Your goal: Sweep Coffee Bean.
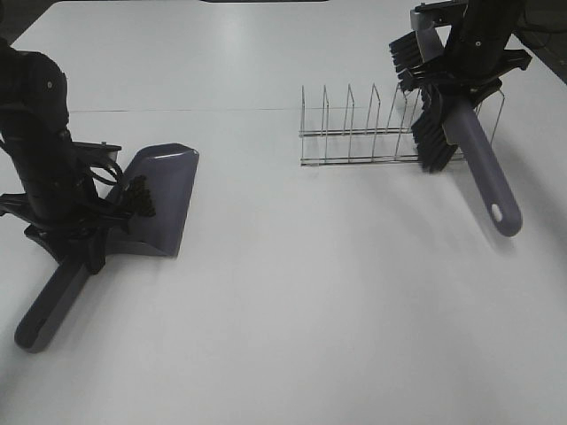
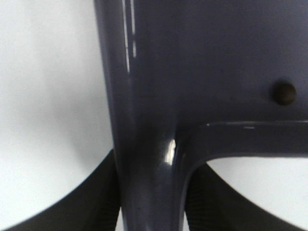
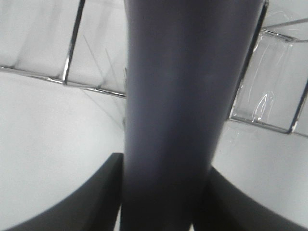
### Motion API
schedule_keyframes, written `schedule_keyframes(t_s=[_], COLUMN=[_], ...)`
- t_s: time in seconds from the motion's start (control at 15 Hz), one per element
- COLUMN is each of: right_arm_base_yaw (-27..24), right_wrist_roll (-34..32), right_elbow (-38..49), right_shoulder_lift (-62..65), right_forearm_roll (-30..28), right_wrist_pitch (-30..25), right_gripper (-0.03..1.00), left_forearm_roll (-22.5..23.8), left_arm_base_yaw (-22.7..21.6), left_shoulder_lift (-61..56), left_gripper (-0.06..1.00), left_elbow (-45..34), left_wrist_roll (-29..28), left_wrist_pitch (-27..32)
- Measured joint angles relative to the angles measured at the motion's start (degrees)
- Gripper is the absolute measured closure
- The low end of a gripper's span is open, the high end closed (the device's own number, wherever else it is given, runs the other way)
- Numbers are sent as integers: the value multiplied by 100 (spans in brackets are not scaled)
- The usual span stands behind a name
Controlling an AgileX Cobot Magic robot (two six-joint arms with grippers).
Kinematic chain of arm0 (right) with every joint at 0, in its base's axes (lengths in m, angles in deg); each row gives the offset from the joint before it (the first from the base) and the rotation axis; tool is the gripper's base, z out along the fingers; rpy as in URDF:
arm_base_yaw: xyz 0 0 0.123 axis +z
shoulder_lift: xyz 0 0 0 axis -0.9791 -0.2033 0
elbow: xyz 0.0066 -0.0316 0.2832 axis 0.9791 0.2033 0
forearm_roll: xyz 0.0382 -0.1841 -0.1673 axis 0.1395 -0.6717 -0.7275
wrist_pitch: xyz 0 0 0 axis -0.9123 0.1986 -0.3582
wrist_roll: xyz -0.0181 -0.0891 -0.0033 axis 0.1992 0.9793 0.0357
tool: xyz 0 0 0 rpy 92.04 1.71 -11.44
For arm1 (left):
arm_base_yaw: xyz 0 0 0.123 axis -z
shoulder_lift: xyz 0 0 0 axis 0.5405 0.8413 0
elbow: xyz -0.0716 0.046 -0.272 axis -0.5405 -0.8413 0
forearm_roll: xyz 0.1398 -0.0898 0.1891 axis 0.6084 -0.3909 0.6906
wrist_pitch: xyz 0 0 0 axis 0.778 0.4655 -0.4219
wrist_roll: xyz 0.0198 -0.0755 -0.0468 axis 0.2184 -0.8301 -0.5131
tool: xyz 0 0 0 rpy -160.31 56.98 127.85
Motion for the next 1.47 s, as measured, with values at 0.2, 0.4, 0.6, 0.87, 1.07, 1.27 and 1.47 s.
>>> schedule_keyframes(t_s=[0.2, 0.4, 0.6, 0.87, 1.07, 1.27, 1.47], right_arm_base_yaw=[6, 6, 6, 6, 6, 6, 6], right_wrist_roll=[40, 40, 34, 34, 34, 29, -92], right_elbow=[0, 0, 0, -6, -17, -17, -17], right_shoulder_lift=[0, 0, 0, 109, 476, 676, 1014], right_forearm_roll=[80, 80, 80, 80, 80, 80, 80], right_wrist_pitch=[17, 17, 17, 17, 17, 17, 23], right_gripper=[33, 22, 22, 22, 22, 22, 22], left_forearm_roll=[-23, -74, -74, -74, -252, -390, -435], left_arm_base_yaw=[0, 0, 0, 0, 0, 6, 6], left_shoulder_lift=[0, 0, 0, 0, 0, -29, -23], left_gripper=[59, 59, 59, 59, 52, 19, 11], left_elbow=[0, 0, 6, 6, 6, 11, 166], left_wrist_roll=[0, 0, 0, 0, -281, -355, -407], left_wrist_pitch=[0, 6, 6, 6, -155, -286, -143])
